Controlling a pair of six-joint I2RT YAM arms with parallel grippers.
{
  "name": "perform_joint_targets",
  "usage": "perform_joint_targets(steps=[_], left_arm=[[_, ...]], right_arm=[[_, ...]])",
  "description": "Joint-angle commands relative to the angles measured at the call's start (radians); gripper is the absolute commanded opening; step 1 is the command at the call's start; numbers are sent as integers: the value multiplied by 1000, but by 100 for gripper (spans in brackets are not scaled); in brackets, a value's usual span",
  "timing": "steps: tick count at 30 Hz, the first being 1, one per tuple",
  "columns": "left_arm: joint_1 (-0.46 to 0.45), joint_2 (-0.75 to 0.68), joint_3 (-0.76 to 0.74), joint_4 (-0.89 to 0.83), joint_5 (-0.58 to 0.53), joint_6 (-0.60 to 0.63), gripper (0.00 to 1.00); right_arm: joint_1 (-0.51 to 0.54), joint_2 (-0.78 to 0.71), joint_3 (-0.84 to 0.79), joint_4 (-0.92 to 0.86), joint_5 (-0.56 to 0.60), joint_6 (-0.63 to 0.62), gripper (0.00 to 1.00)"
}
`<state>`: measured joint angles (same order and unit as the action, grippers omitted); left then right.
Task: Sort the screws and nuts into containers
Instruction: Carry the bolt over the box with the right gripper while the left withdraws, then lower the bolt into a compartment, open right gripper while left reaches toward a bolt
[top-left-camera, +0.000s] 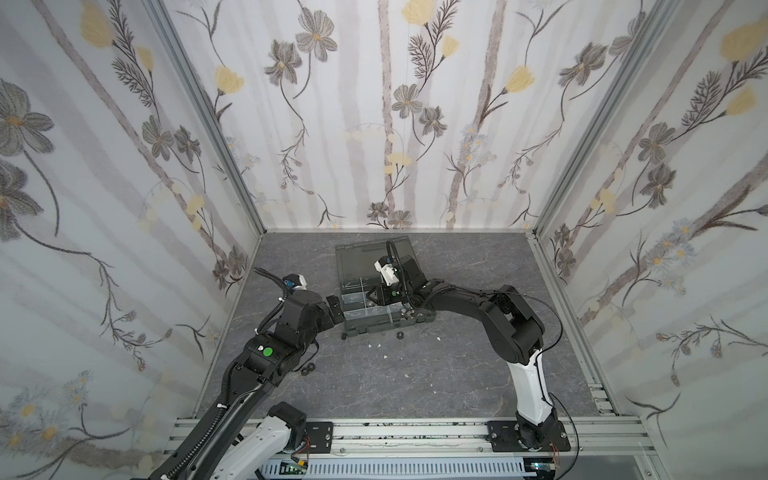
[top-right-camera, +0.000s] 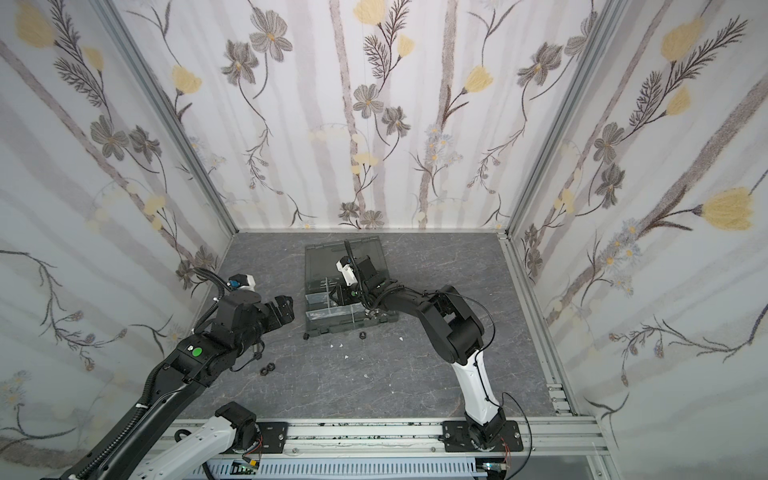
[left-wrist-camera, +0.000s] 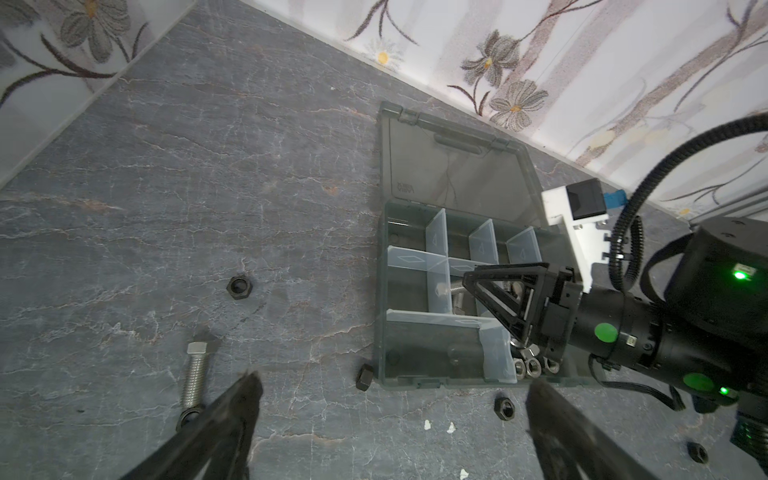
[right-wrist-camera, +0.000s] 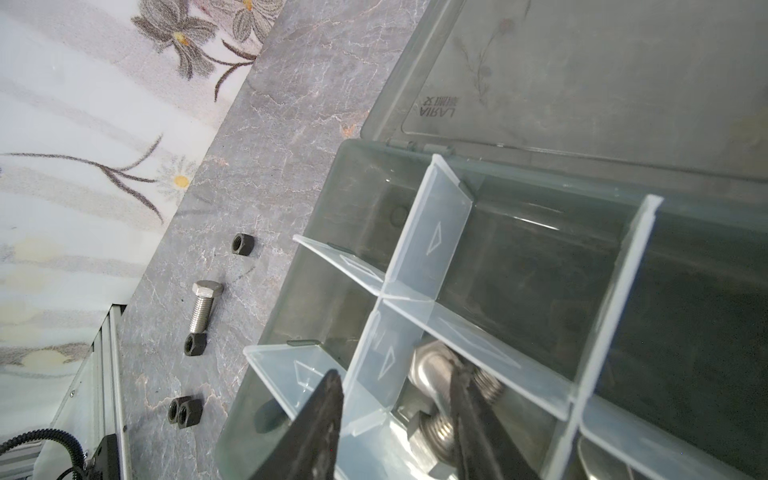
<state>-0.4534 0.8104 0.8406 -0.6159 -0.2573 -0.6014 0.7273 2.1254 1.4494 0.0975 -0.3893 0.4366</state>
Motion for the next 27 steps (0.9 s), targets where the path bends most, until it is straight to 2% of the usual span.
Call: perform_joint_targets(steps=[1, 8, 14, 20, 24, 27], left_arm=[[57, 11, 4, -11, 35, 3, 100], [262, 81, 3, 10, 164, 49, 97], [408, 195, 14, 4, 201, 106, 83], [458, 254, -3, 17, 143, 126, 59], [469, 316, -43, 39, 128, 108, 49], [470, 348, -91, 70, 129, 59, 46]], right_arm=[[-2, -24, -8, 56, -28, 6, 47], [-34, -205, -189, 189, -46, 35, 49], [-58, -425, -427, 344, -34, 79, 50], [-60, -605, -670, 505, -36, 161, 52], [-70, -677, -763, 533, -42, 182, 52], [-84, -712, -804, 560, -34, 192, 52]])
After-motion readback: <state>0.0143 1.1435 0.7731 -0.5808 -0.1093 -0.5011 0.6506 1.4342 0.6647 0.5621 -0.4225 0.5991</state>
